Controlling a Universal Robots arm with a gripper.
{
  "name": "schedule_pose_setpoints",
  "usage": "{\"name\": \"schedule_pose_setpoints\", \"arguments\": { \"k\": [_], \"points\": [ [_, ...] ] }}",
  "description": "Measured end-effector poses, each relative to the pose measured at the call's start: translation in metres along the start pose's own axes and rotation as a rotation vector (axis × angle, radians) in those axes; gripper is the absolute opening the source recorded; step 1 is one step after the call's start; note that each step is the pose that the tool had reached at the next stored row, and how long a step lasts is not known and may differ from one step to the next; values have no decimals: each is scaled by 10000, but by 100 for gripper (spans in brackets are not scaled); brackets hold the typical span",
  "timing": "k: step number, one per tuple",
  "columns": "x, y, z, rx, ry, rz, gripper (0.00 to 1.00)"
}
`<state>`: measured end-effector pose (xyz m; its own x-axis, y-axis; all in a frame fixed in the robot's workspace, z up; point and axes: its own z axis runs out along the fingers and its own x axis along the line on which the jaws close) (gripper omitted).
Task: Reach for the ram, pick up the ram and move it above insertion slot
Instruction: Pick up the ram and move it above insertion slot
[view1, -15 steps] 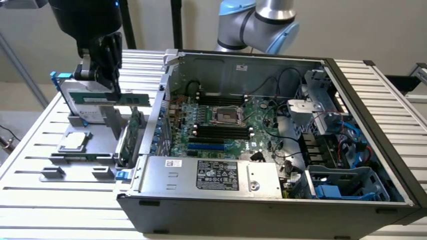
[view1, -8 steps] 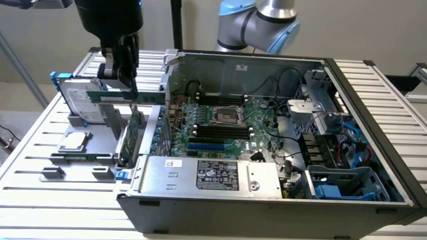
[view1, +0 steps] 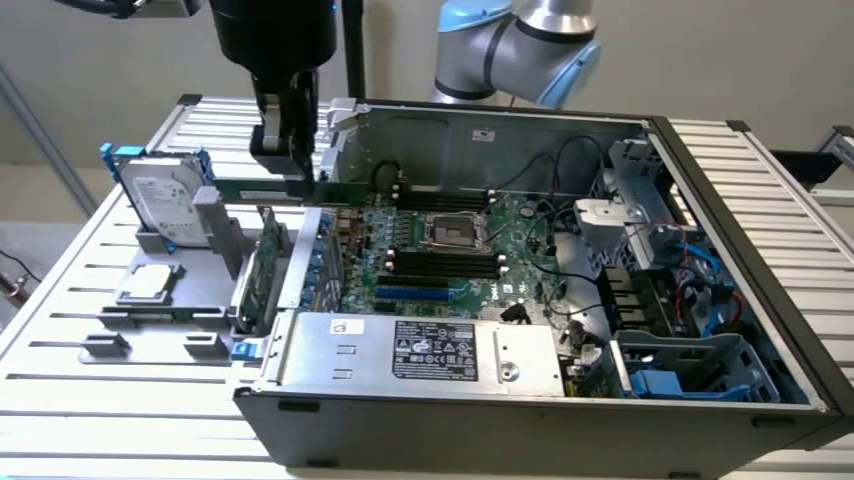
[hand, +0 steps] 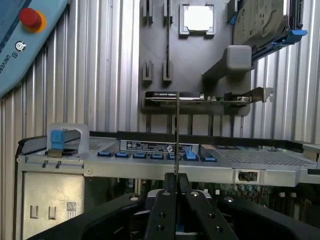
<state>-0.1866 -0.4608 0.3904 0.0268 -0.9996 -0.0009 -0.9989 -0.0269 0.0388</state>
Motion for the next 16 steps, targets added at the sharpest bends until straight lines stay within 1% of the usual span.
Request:
{"name": "schedule_pose_setpoints", "arguments": {
  "k": [7,16],
  "points": [
    [-38,-287,-11,1,-31,-1,13],
    [-114,-627,-25,1,-45,-2,13]
  ]
}}
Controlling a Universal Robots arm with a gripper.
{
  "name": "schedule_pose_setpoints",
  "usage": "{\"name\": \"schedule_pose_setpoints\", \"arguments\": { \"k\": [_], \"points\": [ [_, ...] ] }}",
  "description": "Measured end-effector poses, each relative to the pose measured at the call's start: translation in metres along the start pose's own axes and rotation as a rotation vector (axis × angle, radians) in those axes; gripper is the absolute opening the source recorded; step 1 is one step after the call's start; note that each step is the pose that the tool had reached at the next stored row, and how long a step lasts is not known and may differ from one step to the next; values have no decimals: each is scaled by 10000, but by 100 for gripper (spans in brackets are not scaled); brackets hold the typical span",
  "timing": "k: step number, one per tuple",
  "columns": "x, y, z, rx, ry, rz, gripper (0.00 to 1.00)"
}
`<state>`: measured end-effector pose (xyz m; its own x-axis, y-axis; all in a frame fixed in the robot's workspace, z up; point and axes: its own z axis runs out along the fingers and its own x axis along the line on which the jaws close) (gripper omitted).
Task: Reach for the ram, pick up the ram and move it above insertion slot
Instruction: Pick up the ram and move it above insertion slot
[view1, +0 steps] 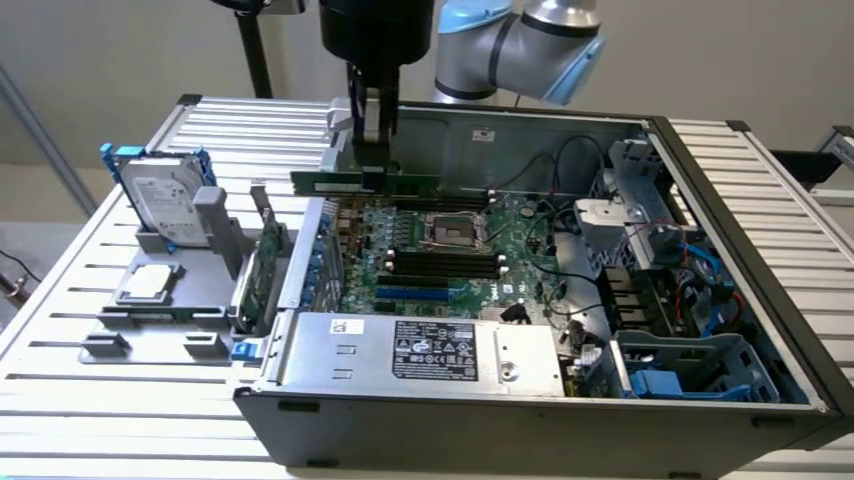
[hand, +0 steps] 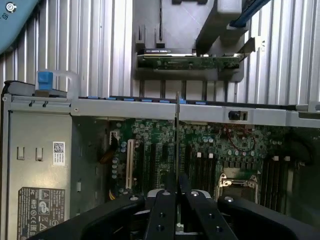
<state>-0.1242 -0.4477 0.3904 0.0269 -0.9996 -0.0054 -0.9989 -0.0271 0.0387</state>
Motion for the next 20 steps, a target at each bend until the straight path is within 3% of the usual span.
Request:
{"name": "schedule_pose_setpoints", "arguments": {
  "k": [8,20],
  "points": [
    [-104,-250,-9,1,-4,0,13],
    [-296,-494,-14,1,-16,0,13]
  ]
}}
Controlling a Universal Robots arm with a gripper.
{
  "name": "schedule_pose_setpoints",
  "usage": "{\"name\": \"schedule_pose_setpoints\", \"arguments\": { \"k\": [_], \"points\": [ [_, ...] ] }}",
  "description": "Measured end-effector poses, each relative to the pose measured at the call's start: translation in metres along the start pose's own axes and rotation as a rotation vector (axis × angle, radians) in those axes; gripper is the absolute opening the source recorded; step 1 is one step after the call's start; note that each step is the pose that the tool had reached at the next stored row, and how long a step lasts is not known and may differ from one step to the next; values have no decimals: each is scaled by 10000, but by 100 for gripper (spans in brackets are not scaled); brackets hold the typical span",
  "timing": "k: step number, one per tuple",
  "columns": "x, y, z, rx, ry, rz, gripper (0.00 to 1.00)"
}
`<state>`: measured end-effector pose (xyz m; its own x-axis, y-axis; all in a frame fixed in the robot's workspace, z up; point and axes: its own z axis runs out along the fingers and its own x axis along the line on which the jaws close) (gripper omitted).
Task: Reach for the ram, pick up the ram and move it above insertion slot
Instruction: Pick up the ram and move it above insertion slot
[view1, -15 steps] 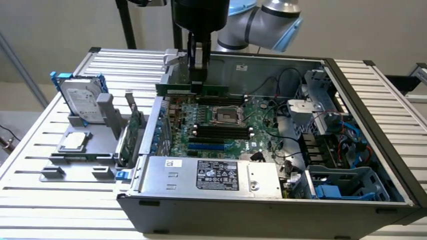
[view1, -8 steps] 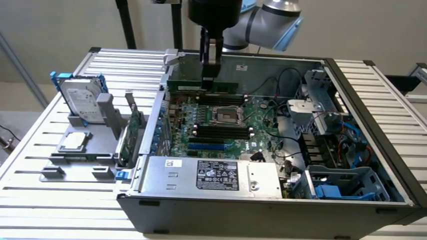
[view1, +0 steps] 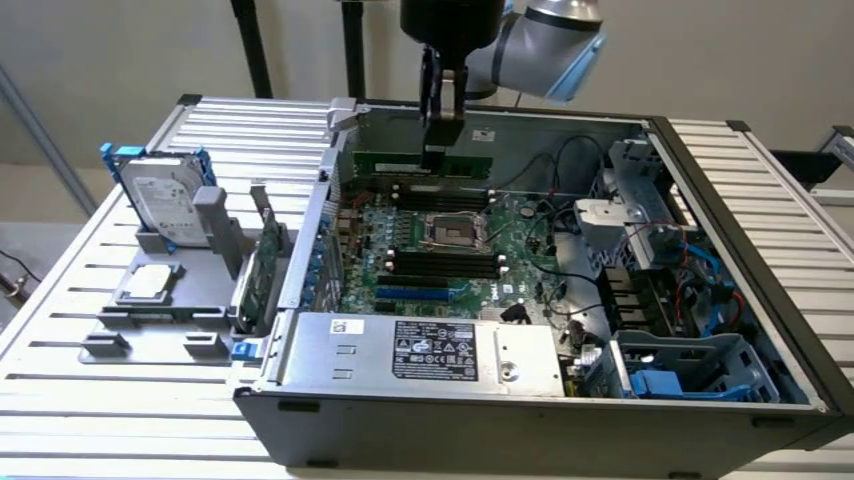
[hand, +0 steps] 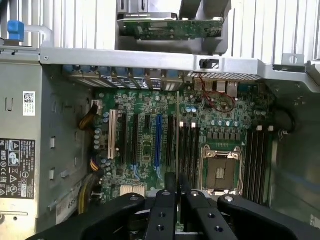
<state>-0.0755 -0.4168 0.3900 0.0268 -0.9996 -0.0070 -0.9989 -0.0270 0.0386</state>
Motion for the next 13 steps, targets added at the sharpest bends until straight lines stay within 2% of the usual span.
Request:
{"name": "schedule_pose_setpoints", "arguments": {
  "k": [3,5,10,13],
  "points": [
    [-9,-50,0,0,-49,11,13],
    [-10,-82,1,4,-123,26,13],
    [-10,-155,2,9,-348,90,13],
    [-10,-194,4,15,-413,144,13]
  ]
}}
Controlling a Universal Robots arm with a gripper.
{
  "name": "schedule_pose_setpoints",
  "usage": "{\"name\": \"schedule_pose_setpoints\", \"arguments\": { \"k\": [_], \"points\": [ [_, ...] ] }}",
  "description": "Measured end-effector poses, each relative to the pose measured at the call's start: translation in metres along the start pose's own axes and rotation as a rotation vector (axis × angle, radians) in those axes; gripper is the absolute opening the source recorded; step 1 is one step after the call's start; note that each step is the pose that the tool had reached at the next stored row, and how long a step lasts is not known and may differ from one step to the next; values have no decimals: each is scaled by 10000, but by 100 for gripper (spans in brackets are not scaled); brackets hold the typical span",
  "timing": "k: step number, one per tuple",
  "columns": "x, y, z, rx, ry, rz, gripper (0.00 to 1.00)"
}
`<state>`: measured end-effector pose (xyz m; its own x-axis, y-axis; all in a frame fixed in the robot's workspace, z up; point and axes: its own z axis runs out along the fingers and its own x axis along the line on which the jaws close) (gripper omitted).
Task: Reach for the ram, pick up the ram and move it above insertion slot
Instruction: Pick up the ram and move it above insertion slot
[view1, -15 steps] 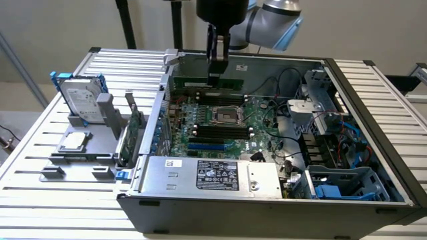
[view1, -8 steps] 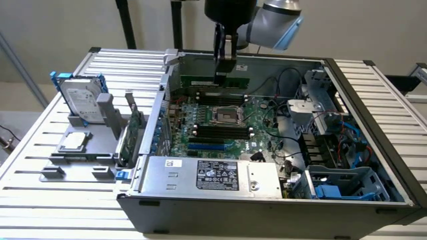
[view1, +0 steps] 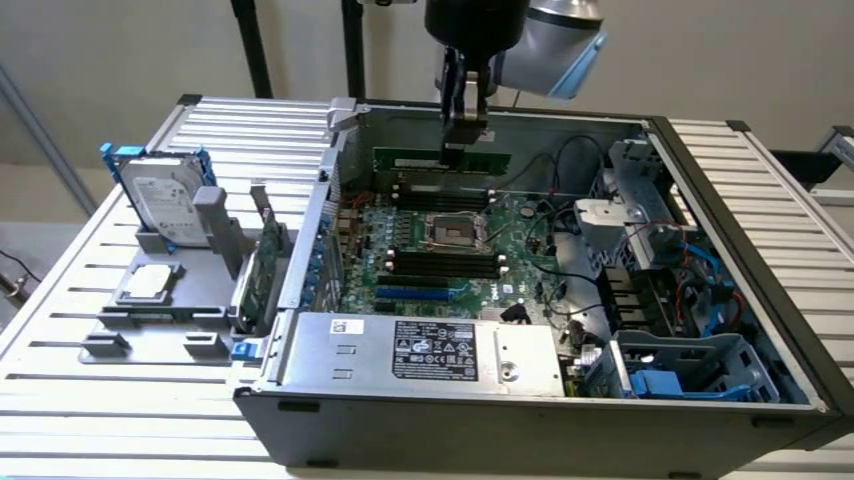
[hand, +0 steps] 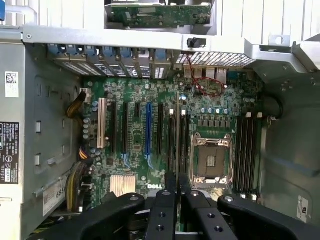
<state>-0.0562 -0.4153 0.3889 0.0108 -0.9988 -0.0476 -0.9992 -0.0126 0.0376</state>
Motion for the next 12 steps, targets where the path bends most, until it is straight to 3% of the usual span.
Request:
{"name": "schedule_pose_setpoints", "arguments": {
  "k": [6,12],
  "points": [
    [1,-14,0,14,-14,349,13],
    [1,-15,0,15,-15,363,13]
  ]
}}
